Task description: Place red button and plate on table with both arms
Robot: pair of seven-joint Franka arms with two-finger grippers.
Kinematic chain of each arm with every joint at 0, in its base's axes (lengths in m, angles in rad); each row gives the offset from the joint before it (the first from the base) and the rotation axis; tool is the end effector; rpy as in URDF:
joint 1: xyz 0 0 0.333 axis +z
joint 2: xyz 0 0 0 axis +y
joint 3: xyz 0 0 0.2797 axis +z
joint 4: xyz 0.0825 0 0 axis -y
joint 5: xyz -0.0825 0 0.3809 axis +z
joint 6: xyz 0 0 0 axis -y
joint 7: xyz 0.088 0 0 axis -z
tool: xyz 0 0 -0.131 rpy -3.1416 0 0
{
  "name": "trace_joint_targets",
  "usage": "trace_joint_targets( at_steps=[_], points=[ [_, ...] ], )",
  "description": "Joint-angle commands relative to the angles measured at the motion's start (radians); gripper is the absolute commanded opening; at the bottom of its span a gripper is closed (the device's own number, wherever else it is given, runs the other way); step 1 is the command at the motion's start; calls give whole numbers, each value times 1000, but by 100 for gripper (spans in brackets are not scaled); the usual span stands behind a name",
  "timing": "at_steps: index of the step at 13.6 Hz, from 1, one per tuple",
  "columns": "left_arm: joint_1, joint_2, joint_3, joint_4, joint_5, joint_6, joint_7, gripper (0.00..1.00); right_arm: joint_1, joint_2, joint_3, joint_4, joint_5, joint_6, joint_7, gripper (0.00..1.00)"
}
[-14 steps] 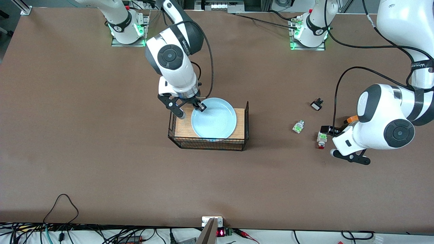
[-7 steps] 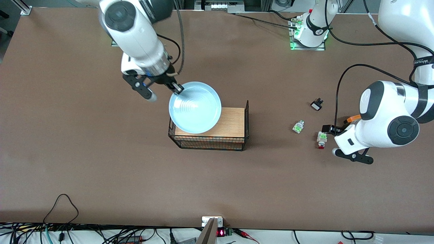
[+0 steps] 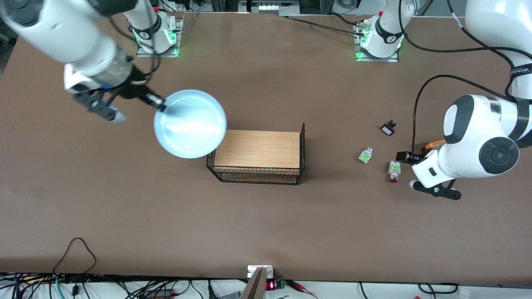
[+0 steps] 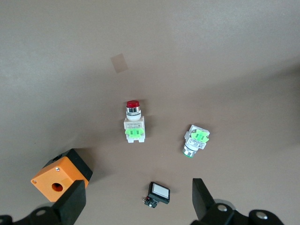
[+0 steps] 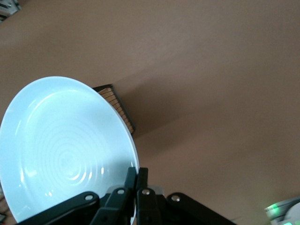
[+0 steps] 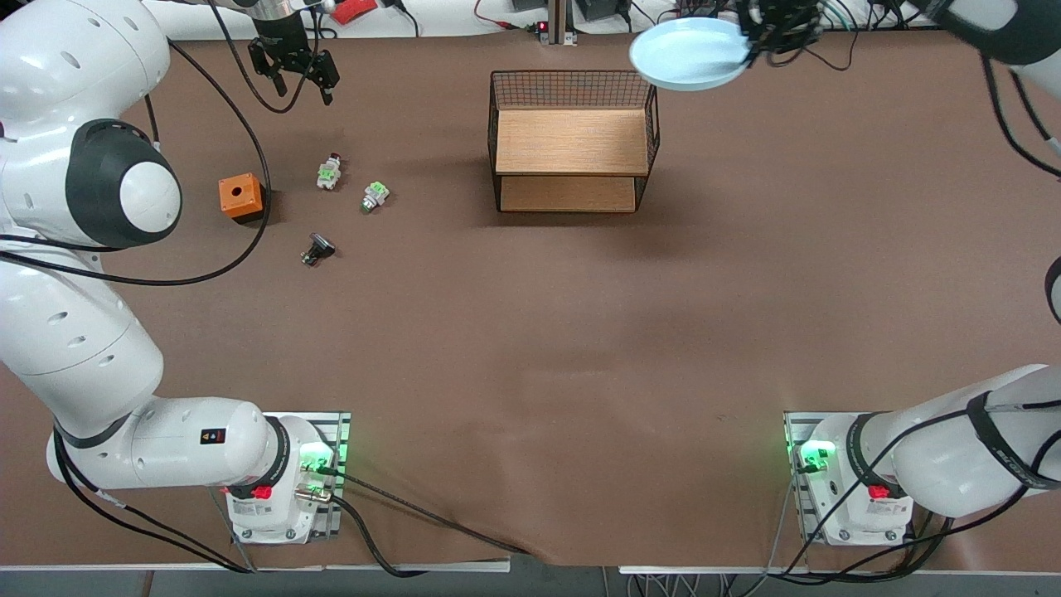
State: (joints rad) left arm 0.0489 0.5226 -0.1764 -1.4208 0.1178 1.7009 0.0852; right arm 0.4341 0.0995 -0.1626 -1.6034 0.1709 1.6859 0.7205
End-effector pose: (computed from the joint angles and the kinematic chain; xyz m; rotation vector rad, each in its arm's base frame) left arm 0.6481 -0.0543 0.3280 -3.0708 0.3531 0.3627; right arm 0.5563 0.1794 0.5044 -2.9286 0.7002 0.1308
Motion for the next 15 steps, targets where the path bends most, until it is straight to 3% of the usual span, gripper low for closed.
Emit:
trace_joint_targets(
  at_steps=[1, 5, 8, 12, 15],
  points=[
    [-1, -12, -6, 2, 3, -20, -10, 100, -138, -1, 14, -21, 13, -44, -247, 0],
    [-9, -16, -5, 2, 3, -30, -9, 100, -262, 51, 14, -82, -10, -32, -505, 0],
    [-11, -16, -5, 2, 3, -33, -12, 100, -282, 78, 14, -167, -79, 43, -613, 0],
    [-11, -19, -9, 3, 3, -33, -18, 100, -339, 117, 14, -341, -108, 263, -826, 0],
    [-12, -119, -11, 2, -4, -64, -48, 100, -374, 149, 14, -507, -107, 511, -984, 0]
  ],
)
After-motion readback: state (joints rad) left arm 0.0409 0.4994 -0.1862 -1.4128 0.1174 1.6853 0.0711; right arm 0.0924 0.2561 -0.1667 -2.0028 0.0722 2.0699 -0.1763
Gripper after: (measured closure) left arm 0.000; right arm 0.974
